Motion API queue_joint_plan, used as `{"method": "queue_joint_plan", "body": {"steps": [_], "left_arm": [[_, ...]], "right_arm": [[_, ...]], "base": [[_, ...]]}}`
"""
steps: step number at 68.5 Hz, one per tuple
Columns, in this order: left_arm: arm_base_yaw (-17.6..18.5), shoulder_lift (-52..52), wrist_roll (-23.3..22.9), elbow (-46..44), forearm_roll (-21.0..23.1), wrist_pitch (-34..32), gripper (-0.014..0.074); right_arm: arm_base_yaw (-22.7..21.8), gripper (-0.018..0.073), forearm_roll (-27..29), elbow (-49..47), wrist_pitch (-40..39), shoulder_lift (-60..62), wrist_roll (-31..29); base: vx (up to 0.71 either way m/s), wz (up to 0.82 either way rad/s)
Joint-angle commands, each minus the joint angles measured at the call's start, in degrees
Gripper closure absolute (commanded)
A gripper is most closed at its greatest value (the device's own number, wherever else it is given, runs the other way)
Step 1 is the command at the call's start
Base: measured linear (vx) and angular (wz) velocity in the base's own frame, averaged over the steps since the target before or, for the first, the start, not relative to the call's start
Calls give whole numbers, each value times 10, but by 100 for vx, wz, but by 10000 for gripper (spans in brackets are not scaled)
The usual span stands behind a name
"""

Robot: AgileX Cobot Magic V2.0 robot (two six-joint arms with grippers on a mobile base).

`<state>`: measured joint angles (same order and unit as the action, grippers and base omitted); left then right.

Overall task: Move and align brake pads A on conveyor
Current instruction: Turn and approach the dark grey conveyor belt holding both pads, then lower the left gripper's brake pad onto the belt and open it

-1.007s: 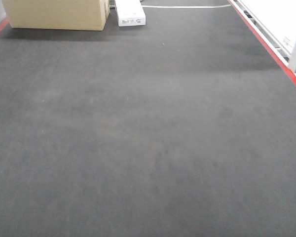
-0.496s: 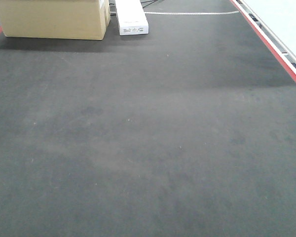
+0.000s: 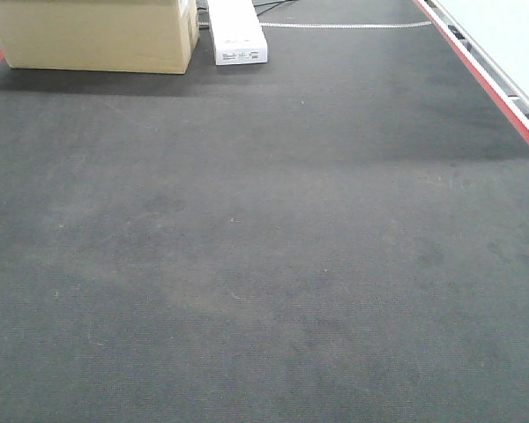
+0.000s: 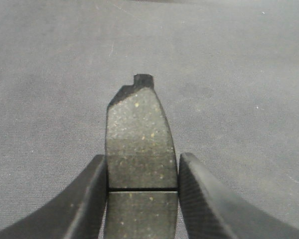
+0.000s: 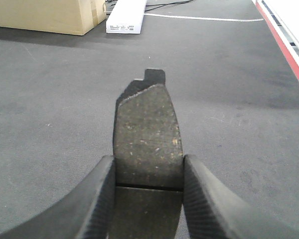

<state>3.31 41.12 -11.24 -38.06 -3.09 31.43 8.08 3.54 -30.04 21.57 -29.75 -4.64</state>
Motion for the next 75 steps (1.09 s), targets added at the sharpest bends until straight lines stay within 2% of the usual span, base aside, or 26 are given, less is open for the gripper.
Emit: {"method": "queue_joint_plan", "body": {"steps": [1,64,71,75], "left_arm": [[3,-2,-3,-19,0,-49,433],[3,-2,-3,-19,1,-47,433],[3,-1,-2,-22,25,-38,430],[3,10,17,-26,53,-39,430]], "right_arm": [[-1,534,-1,-17,-57,-1,-6],[-1,534,-1,-17,-57,-1,-6],[-1,534,-1,-17,-57,-1,-6],[-1,534,-1,-17,-57,-1,-6]], "base": [[0,0],[0,0],[0,0],[0,0]]}}
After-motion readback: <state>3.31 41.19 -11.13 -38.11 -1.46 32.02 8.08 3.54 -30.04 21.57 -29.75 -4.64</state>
